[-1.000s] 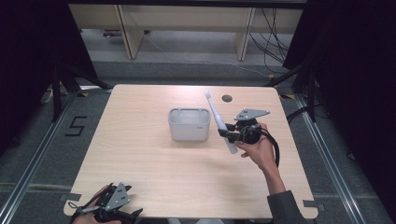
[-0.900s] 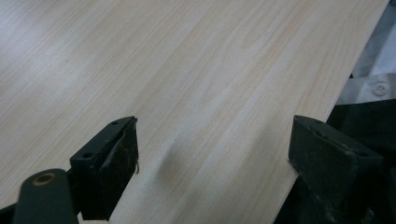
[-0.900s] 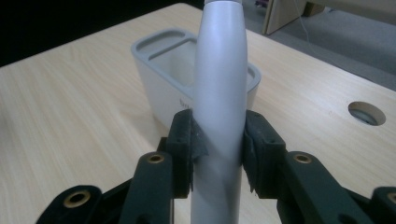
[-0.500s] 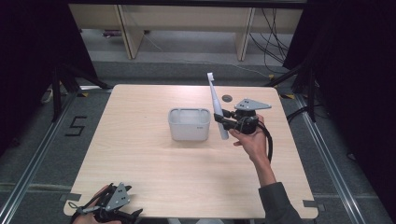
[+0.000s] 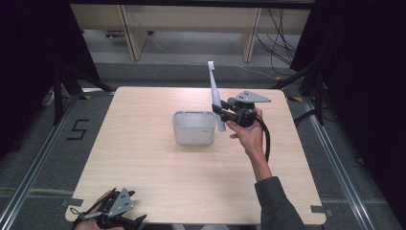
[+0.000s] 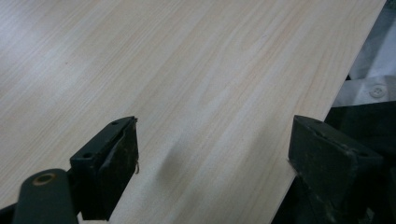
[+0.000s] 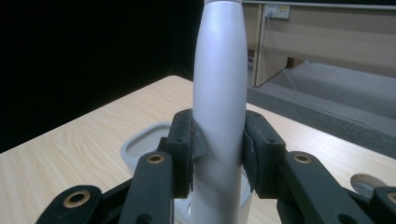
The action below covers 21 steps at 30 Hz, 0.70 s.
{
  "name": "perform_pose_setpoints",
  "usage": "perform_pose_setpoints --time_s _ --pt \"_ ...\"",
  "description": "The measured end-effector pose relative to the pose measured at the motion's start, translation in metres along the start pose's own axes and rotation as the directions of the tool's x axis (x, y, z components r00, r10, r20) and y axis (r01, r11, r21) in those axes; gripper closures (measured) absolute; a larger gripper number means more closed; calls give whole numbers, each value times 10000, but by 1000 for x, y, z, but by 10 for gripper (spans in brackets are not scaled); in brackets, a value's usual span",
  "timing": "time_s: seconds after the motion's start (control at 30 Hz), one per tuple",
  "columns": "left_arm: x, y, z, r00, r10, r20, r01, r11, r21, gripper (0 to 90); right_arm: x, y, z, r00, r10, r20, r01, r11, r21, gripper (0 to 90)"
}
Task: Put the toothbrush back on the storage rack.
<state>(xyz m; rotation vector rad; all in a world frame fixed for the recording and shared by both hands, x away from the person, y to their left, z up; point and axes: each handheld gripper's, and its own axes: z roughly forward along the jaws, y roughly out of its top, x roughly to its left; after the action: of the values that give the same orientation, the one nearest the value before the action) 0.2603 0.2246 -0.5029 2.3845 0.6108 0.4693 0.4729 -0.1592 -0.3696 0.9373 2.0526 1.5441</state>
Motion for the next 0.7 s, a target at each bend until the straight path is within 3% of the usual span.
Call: perform_pose_setpoints --time_s 0.13,0.2,0.7 --pt "-2 0 0 9999 -146 24 147 9999 -82 158 1 5 7 9999 150 42 -150 9999 -14 666" --pt "0 0 0 10000 -7 -8 7 10000 -43 158 0 7 11 9997 221 52 -221 9998 0 666" --pt "-1 0 0 10000 -13 -6 13 10000 -90 158 -1 7 38 9975 696 145 -689 9966 -444 666"
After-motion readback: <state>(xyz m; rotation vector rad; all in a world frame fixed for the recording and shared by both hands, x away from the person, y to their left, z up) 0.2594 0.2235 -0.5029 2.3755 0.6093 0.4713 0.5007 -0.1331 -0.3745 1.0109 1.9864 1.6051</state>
